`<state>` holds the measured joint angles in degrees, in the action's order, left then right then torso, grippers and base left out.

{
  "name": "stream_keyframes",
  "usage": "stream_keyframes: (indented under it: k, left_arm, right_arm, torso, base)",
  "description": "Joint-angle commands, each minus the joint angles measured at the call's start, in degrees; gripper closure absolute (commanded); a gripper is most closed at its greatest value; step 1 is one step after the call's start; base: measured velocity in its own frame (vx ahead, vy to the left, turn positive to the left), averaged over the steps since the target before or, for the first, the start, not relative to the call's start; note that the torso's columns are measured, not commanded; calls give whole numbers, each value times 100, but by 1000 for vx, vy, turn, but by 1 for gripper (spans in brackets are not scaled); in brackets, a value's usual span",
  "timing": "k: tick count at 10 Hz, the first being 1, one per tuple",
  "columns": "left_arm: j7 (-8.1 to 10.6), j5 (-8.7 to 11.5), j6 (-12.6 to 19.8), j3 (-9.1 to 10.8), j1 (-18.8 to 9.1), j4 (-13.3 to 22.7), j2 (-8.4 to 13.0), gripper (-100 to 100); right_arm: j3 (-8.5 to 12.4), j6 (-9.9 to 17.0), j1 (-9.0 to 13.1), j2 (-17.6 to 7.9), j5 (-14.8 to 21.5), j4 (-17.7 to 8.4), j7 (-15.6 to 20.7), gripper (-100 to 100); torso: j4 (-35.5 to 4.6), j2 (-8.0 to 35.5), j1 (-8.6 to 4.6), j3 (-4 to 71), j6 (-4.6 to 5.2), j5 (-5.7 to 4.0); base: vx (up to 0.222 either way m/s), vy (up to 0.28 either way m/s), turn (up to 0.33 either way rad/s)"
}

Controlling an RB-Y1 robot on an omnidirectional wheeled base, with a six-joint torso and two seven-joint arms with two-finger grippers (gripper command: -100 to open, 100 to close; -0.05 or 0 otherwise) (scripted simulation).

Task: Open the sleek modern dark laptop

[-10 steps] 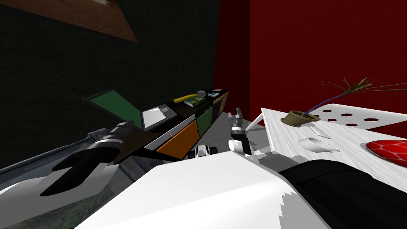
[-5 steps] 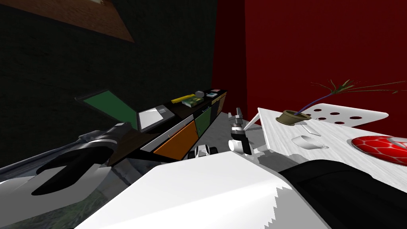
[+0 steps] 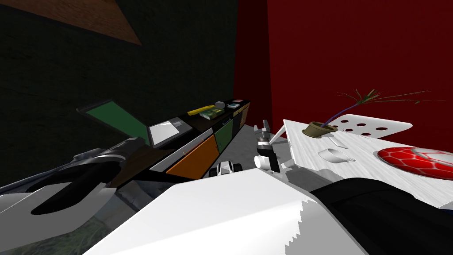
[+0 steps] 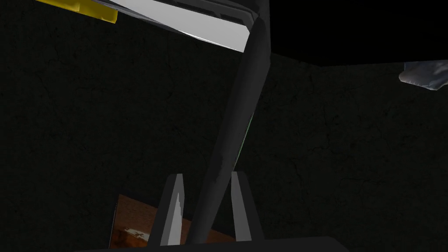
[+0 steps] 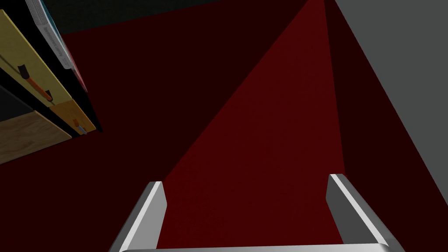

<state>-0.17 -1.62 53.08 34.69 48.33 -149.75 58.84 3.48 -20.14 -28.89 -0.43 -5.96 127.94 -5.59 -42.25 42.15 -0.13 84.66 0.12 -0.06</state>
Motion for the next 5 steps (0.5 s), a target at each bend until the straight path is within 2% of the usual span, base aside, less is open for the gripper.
stream_keyframes:
  k: [1,5]
  left_arm:
    - [-7,13,62,32,45,-4,103,100]
    - [-146,74,501,277,587,-7,782,100]
  right_arm:
    - [0,0,0,0,0,0,0,0]
    - [0,0,0,0,0,0,0,0]
  torso:
    - [-3,5,5,-4,-4,1]
    - [7,-5,9,1,0,10]
  base:
    - [2,-13,5]
    - [15,-24,-30]
